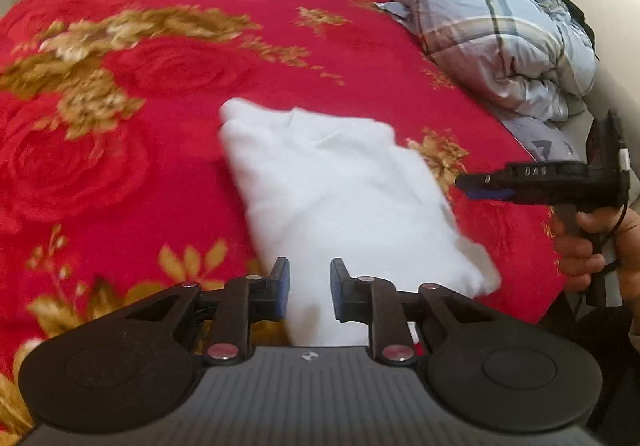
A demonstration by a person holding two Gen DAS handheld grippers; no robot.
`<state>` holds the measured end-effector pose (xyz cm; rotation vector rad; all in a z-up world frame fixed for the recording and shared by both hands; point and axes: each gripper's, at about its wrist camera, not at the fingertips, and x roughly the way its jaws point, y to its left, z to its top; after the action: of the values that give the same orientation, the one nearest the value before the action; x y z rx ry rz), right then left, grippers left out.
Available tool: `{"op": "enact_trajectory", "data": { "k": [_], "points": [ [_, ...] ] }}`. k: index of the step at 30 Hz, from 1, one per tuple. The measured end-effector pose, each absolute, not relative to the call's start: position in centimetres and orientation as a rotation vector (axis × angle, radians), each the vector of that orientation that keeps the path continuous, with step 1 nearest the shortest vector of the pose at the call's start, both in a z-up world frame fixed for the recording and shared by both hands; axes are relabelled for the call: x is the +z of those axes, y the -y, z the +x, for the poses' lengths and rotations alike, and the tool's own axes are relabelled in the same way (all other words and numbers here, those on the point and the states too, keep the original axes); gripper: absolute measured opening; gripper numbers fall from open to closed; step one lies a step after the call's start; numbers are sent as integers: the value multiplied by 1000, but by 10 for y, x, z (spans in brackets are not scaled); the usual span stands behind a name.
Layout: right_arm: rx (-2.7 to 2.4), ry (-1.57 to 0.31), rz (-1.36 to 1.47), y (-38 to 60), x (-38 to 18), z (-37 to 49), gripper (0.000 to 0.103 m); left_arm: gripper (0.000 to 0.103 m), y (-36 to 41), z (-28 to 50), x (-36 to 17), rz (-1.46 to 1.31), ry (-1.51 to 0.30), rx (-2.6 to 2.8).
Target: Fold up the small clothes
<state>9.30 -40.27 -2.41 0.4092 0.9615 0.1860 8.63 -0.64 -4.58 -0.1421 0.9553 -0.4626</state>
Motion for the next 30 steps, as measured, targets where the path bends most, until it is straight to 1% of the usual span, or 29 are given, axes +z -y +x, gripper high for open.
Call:
{"op": "enact_trajectory", "data": {
  "k": [1,3,4,7,9,13,20,21,22,23,24,25,27,30],
  "points": [
    [185,-993,398,398,-30,95,41,37,3,85,-51,-159,-953,-468],
    [162,-1038,358,389,-40,97,41,62,-1,83,-63,-201,-965,-477],
    [154,-1050,344,386,-44,97,41,65,-3,87,-73,-253,-998,-486],
    [147,-1059,352,384,-54,95,43,66,-6,99,-95,-385,-1079,-488],
    [139,-1057,367,384,-59,93,48,66,-5,107,-101,-372,-1071,-479],
    [134,-1054,420,385,-66,98,51,66,-10,129,-109,-444,-1055,-467],
    [156,-1052,491,377,-78,108,52,67,-5,153,-128,-526,-1055,-402],
    [157,-1051,502,376,-80,109,53,64,-4,154,-128,-520,-1051,-395],
    [156,-1049,513,376,-81,110,51,59,-3,153,-127,-508,-1045,-389],
    [154,-1044,522,375,-82,110,48,43,-1,152,-124,-489,-1037,-384],
    [150,-1032,534,375,-82,110,39,32,-1,151,-121,-479,-1027,-390],
    [139,-1017,543,374,-81,109,32,30,-2,149,-116,-476,-1016,-398],
    [134,-984,532,367,-75,107,25,27,-4,145,-100,-456,-973,-402],
    [185,-918,559,356,-66,107,22,27,-18,137,-64,-374,-871,-357]
  ]
}}
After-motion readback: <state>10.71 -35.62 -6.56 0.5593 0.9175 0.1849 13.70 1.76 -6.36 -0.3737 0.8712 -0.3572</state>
